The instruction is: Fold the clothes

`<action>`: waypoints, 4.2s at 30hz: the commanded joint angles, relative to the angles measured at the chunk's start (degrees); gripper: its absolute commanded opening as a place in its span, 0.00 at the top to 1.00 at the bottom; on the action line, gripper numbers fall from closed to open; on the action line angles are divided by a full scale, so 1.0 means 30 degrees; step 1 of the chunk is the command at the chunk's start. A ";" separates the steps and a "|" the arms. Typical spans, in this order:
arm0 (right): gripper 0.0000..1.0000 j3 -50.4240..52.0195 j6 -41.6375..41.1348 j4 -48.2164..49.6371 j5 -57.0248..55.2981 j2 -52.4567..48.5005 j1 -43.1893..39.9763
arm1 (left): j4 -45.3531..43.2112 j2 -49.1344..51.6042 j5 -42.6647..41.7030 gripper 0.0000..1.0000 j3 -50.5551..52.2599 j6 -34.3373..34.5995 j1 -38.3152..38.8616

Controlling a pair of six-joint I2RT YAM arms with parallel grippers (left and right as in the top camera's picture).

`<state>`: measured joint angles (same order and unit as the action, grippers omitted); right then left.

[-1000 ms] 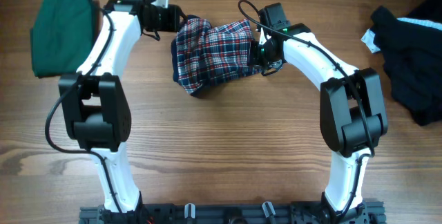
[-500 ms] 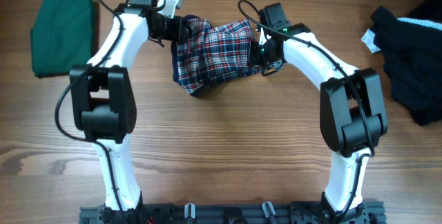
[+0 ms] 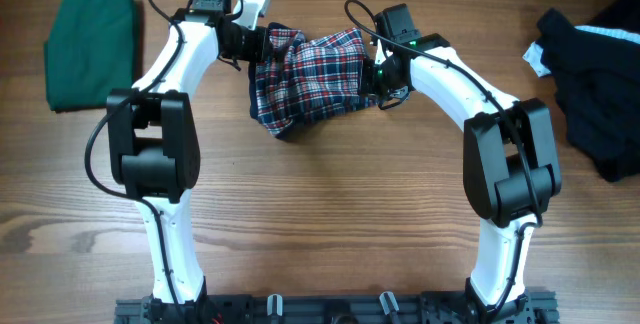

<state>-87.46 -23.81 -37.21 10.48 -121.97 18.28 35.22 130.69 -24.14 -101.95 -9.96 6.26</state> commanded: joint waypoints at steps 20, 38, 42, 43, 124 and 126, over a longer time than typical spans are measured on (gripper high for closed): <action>0.96 0.0109 0.0437 0.0117 0.0168 -0.0517 0.0007 | -0.1974 0.0233 0.3723 0.85 -0.0022 0.0605 -0.1632; 0.95 -0.2390 0.1814 0.0182 0.0459 0.0634 0.0000 | 0.1996 -0.3883 0.1399 0.21 -0.0022 0.1049 -0.1443; 0.96 -0.2608 0.1756 0.0160 0.0568 0.0663 -0.0277 | 0.1938 -0.4597 0.0539 0.76 -0.0022 0.2055 -0.0758; 0.96 -0.2608 0.1734 0.0168 0.0721 0.0663 -0.0393 | 0.1931 -0.4561 0.0444 0.86 -0.0022 0.2557 -0.0437; 0.87 -0.2674 0.4925 0.1377 0.4634 0.0474 -0.3140 | 0.6615 -0.5348 -0.3716 0.96 -0.0022 0.8546 -0.0124; 0.89 -0.2710 0.4889 0.1217 0.4364 0.1129 -0.3315 | 0.6229 -0.5311 -0.3038 0.96 -0.0022 0.8546 0.0597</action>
<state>-93.91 -9.23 -33.10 28.42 -122.37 8.93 55.07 117.08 -33.01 -102.43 14.61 4.60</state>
